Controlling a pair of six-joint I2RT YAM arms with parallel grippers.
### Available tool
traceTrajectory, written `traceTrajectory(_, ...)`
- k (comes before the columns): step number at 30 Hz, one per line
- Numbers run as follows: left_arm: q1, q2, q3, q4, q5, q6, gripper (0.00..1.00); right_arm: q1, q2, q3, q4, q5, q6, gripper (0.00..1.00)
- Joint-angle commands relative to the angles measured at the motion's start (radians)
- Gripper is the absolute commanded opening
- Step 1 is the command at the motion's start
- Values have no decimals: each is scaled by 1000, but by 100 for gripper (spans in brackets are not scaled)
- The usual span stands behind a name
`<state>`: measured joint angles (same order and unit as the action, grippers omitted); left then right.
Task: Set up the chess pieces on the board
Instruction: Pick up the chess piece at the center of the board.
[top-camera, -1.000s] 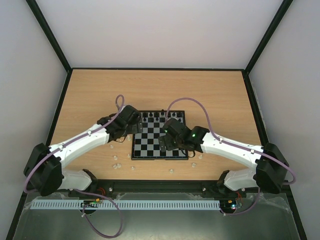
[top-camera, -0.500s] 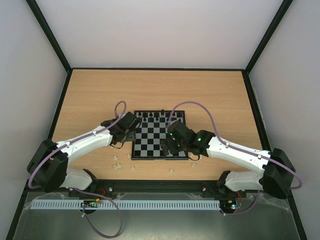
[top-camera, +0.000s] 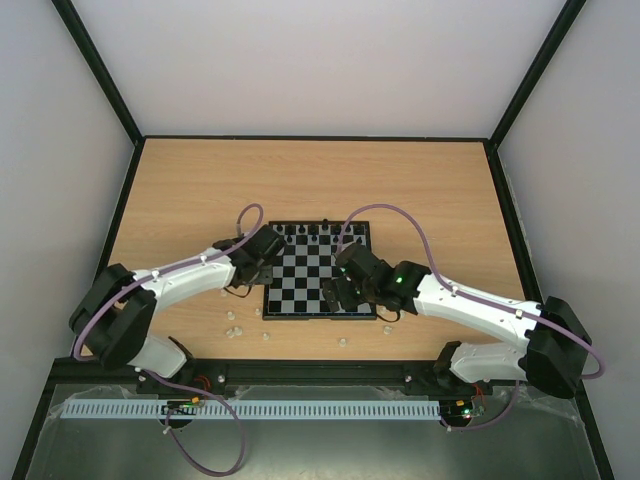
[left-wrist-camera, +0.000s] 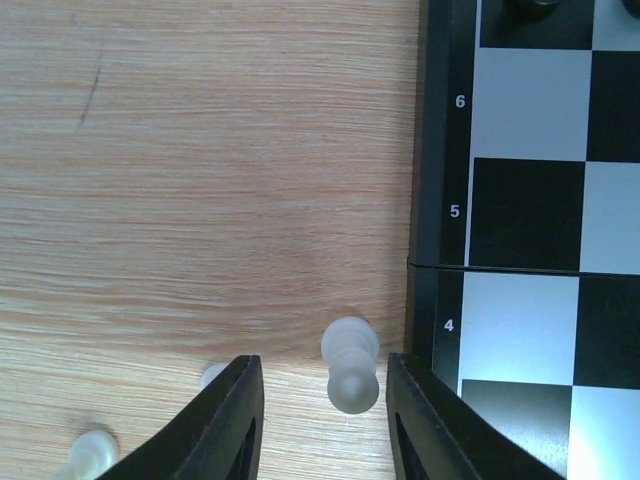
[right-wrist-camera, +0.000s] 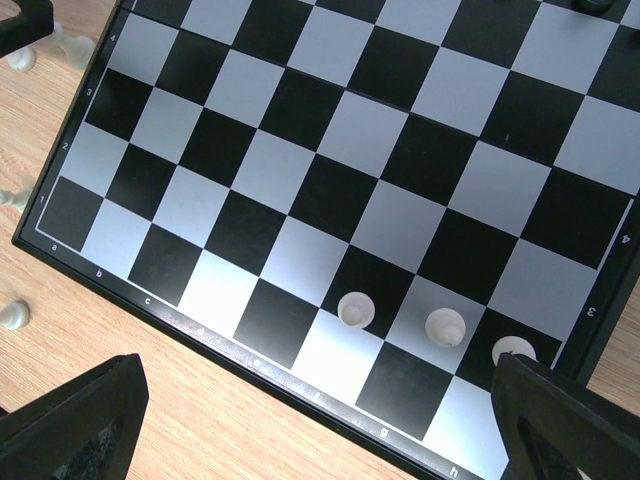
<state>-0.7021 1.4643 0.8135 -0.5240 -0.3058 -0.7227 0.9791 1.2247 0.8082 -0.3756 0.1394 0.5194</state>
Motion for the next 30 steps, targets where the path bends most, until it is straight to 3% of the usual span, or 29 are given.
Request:
traceTrajectory(1,-2,24,6,12,4,8,34,-3,-10,-19,-9,4,-8,95)
traceTrajectory(13,-2,22,8,3,2,14,3,-2,-33,-52,-4,22,-1,95)
traceTrajectory(21,-5,-20,97,-114,-12,103,2,-3,-102,-90,14,-93,-4,94)
traceTrajectory(30,-148,-56,221,-253,-28,128,2,-3,-171,-99,10,27,55,95)
